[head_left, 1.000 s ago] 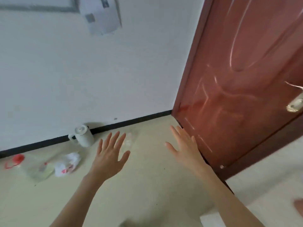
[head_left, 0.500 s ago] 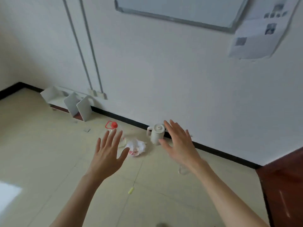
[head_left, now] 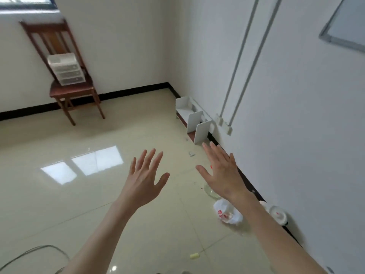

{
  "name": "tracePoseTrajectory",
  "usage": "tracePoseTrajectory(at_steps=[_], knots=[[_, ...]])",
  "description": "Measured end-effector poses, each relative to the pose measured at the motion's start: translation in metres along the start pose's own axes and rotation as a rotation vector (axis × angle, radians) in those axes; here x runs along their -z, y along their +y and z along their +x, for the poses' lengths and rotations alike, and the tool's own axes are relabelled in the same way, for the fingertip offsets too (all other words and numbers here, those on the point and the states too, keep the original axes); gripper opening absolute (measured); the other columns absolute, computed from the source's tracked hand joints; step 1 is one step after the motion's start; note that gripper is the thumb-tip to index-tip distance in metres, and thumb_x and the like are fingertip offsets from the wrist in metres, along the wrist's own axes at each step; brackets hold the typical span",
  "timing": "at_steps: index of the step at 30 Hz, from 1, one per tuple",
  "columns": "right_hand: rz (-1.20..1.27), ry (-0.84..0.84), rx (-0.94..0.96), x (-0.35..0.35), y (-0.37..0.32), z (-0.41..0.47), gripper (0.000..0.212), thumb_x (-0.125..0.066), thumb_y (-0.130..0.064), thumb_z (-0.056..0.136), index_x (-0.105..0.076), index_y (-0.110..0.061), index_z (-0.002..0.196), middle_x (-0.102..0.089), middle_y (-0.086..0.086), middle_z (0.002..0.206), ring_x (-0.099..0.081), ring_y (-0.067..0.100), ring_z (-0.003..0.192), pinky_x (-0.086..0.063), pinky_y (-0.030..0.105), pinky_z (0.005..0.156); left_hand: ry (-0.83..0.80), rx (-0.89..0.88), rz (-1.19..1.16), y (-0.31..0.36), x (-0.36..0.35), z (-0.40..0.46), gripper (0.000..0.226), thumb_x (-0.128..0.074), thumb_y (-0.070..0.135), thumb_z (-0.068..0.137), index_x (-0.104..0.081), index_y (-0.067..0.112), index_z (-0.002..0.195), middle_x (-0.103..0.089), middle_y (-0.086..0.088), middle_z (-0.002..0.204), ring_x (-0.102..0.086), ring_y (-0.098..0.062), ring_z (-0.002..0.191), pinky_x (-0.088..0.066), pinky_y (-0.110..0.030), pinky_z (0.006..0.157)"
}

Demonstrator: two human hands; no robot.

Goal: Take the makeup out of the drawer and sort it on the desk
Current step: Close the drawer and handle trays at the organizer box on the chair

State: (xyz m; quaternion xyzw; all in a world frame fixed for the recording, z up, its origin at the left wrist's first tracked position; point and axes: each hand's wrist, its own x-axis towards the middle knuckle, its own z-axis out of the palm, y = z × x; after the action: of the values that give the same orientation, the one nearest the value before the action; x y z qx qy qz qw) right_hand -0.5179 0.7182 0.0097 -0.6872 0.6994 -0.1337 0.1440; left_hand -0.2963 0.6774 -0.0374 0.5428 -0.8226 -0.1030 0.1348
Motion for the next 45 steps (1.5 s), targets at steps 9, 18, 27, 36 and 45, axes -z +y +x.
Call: tracePoseTrajectory(at_steps=[9,18,27,36,45], knots=[[-0.058,-0.143,0.35,-0.049,-0.096,0.134,0.065,-0.034,-0.049,0.095,-0.004,-0.029,0.149,-0.003,0.0,0.158,0.002,0.016,0.145,0.001,0.045,0.117,0.076,0.379,0.04,-0.113,0.027,0.003,0.083,-0.001,0.066,0.074,-0.006,0.027,0.148,-0.001,0.003,0.157,0.011,-0.017,0.143,0.006,-0.037,0.115],[-0.095,-0.205,0.479,-0.123,-0.231,0.292,0.065,-0.034,-0.049,0.096,-0.004,-0.029,0.149,-0.004,0.0,0.158,0.001,0.017,0.145,0.003,0.046,0.115,0.052,0.541,0.076,-0.285,0.057,0.062,0.085,0.004,0.067,0.071,-0.002,0.028,0.148,0.003,0.004,0.157,0.013,-0.018,0.143,0.006,-0.039,0.115],[-0.044,-0.259,0.474,-0.175,-0.329,0.43,0.065,-0.036,-0.049,0.095,-0.006,-0.03,0.149,-0.005,0.0,0.158,0.001,0.016,0.145,0.003,0.047,0.116,0.109,0.559,0.029,-0.428,0.098,0.148,0.08,-0.006,0.064,0.078,-0.012,0.026,0.148,-0.005,0.001,0.156,0.005,-0.019,0.144,0.002,-0.042,0.115],[-0.064,-0.265,0.511,-0.208,-0.388,0.618,0.066,-0.037,-0.049,0.095,-0.006,-0.029,0.149,-0.004,0.001,0.158,0.001,0.018,0.145,0.004,0.045,0.116,0.057,0.612,0.012,-0.562,0.112,0.288,0.083,0.0,0.067,0.073,-0.004,0.03,0.147,0.002,0.005,0.157,0.011,-0.015,0.143,0.006,-0.04,0.115],[-0.073,-0.266,0.563,-0.213,-0.46,0.813,0.066,-0.038,-0.047,0.095,-0.008,-0.027,0.149,-0.005,0.002,0.158,0.001,0.017,0.145,0.003,0.046,0.116,0.074,0.642,0.06,-0.678,0.152,0.437,0.084,0.001,0.066,0.073,-0.006,0.029,0.147,-0.002,0.003,0.157,0.009,-0.017,0.143,0.004,-0.039,0.115]])
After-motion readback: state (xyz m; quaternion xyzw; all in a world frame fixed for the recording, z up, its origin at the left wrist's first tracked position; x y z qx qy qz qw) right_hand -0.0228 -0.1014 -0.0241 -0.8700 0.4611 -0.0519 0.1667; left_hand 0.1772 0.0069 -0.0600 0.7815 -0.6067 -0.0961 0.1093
